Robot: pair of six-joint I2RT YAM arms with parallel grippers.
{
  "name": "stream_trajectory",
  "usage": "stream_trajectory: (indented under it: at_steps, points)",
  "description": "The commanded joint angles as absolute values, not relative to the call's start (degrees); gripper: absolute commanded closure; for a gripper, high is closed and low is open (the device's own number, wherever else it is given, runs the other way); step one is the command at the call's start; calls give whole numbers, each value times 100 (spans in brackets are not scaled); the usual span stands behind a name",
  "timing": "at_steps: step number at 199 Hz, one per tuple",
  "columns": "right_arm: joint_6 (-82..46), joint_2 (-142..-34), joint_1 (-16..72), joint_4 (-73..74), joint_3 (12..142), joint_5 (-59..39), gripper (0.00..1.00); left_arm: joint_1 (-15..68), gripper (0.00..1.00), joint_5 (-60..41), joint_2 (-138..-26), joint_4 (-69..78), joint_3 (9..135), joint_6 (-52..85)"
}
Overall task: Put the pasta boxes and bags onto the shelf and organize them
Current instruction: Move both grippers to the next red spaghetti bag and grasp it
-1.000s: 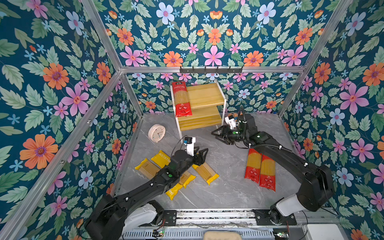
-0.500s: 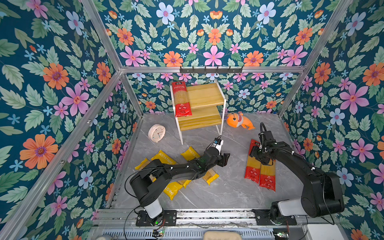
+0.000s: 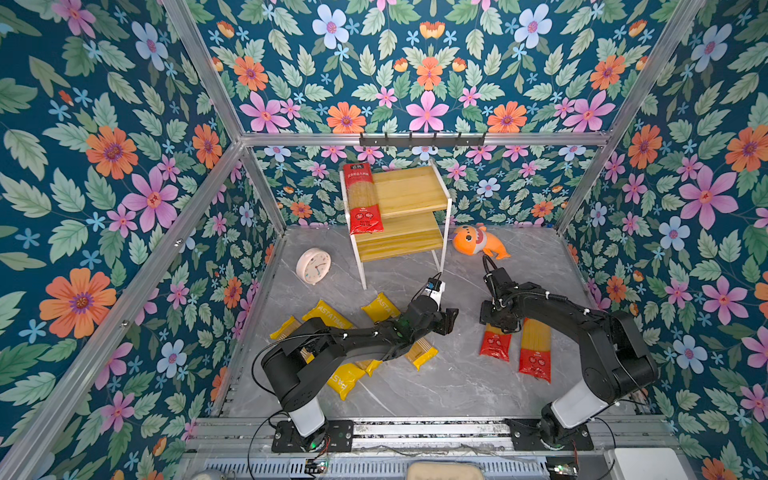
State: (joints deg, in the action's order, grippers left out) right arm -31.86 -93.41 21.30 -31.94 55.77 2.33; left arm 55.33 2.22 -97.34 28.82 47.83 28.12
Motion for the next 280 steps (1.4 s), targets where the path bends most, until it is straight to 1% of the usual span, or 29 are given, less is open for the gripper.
stream_trajectory:
  at_steps: [1, 23, 39, 61, 74, 86, 106, 124, 166, 188, 195, 216, 232, 245, 267, 280]
  points:
    - [-3143, -9420, 2401, -3349, 5743, -198, 39, 5528, 35, 246, -9771, 2866, 4781, 2825]
    - [-3029, -9058, 2271, -3316, 5787, -873, 38, 5513, 35, 76, -9880, 2815, 4829, 2927]
    - [-3018, -8699, 1864, -3375, 5759, -1259, 36, 5511, 35, -209, -10004, 2797, 4926, 2988]
    - [-3331, -8367, 771, -3067, 5265, -1880, 35, 5511, 35, -721, -10362, 2534, 5321, 3005]
    - [-3525, -8279, 85, -2528, 4840, -2477, 35, 5510, 36, -964, -10591, 2446, 5559, 3001]
    - [-3714, -8190, -325, -1963, 4529, -2736, 34, 5511, 36, -1081, -10752, 2425, 5740, 3022]
    - [-3929, -8192, -672, -1319, 4338, -2769, 33, 5511, 36, -1208, -10994, 2392, 5991, 2994]
    - [-3956, -8502, -819, -924, 4369, -2704, 33, 5511, 36, -1247, -11171, 2241, 6194, 2917]
    - [-3749, -9234, -861, -220, 4516, -2449, 35, 5511, 36, -1271, -11234, 2225, 6157, 2902]
    - [-3797, -9454, -861, 177, 4496, -2555, 36, 5511, 36, -1235, -11163, 2325, 6005, 2953]
    - [-3825, -9720, -846, 299, 4491, -2625, 38, 5511, 36, -1231, -11140, 2333, 5971, 2953]
    - [-3904, -9965, -852, 557, 4421, -2786, 44, 5502, 36, -1156, -11085, 2346, 5905, 2952]
    - [-3977, -9891, -837, 1182, 4102, -2834, 55, 5493, 36, -1066, -11044, 2336, 5876, 2966]
    - [-3977, -9779, -794, 1562, 3924, -2904, 66, 5476, 36, -1031, -10996, 2363, 5838, 3010]
    - [-3740, -9554, -581, 1874, 3785, -2964, 80, 5432, 36, -1037, -10897, 2438, 5771, 3023]
    - [-3625, -9270, -422, 1948, 3739, -2938, 85, 5391, 36, -1083, -10836, 2501, 5727, 3023]
